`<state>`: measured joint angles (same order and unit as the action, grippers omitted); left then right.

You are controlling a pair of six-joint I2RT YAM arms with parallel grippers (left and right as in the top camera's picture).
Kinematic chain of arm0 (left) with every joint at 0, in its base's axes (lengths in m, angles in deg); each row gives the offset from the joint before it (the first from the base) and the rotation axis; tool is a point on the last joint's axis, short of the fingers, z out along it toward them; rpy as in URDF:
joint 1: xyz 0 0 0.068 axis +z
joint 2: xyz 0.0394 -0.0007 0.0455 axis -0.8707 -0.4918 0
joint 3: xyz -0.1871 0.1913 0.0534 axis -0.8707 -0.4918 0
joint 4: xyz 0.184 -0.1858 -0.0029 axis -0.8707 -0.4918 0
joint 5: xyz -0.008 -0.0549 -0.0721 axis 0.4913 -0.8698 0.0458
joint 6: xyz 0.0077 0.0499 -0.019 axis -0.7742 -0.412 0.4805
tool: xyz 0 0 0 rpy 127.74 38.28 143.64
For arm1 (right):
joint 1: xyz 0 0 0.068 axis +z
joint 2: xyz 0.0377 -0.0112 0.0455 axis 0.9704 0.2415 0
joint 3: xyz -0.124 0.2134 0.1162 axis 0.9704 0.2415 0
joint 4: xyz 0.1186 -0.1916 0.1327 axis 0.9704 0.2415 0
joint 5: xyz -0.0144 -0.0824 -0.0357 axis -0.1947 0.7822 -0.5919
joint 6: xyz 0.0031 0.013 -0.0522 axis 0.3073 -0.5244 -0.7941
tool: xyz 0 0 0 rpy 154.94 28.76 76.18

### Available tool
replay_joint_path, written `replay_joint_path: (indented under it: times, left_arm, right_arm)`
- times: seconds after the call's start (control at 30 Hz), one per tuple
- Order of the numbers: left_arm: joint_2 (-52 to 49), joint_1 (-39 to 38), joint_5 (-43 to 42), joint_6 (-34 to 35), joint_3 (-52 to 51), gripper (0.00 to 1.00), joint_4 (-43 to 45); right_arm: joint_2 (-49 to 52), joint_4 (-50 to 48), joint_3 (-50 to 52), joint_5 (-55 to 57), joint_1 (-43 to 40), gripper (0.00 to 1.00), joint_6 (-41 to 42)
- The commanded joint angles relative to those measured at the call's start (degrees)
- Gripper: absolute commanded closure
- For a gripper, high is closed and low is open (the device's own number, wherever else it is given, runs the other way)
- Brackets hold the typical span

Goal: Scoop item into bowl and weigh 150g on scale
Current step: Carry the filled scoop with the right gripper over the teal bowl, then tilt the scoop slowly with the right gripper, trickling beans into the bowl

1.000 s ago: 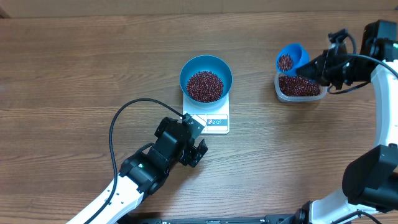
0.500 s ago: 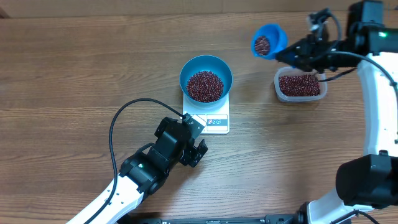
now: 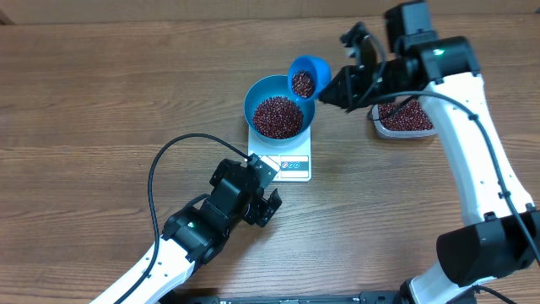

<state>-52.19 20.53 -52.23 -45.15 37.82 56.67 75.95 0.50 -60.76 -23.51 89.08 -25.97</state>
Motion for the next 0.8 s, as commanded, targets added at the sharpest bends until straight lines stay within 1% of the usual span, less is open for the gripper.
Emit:
replay_joint_path:
  times: [0.0, 0.23, 0.33, 0.77]
  left_arm:
    - [0.55, 0.24, -0.02, -0.66, -0.39, 0.00, 0.04]
    - [0.55, 0.24, -0.02, -0.66, -0.39, 0.01, 0.04]
    - [0.55, 0.24, -0.02, -0.66, -0.39, 0.00, 0.04]
    - [0.55, 0.24, -0.02, -0.66, -0.39, 0.00, 0.07]
  right_arm:
    - [-1.88, -1.09, -1.90, 10.05, 4.11, 0.96, 0.09]
    - [-1.88, -3.89, -1.90, 26.01, 12.61, 0.96, 0.11]
    - [-1.88, -5.07, -1.90, 29.44, 14.69, 0.96, 0.11]
    - [-1.88, -5.70, -1.90, 29.51, 14.95, 0.96, 0.13]
